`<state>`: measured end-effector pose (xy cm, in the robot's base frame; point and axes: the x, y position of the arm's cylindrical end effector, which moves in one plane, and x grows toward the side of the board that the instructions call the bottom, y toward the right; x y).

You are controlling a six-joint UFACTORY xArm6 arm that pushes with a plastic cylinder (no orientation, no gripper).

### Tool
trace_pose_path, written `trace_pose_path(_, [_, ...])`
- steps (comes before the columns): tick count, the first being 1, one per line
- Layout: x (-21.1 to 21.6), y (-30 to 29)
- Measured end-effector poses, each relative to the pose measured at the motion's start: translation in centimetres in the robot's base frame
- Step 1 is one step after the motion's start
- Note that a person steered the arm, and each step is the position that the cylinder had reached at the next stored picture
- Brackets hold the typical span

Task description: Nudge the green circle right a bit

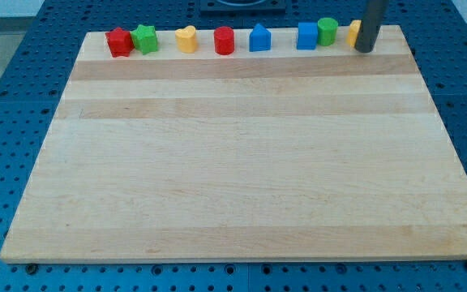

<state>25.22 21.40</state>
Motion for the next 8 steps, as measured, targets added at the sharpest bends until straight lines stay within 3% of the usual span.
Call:
trace_pose_path(2, [1.3,4.1])
trace_pose_path(3, [-0.9,5.0])
trace_pose_path(8, [-1.0,4.9])
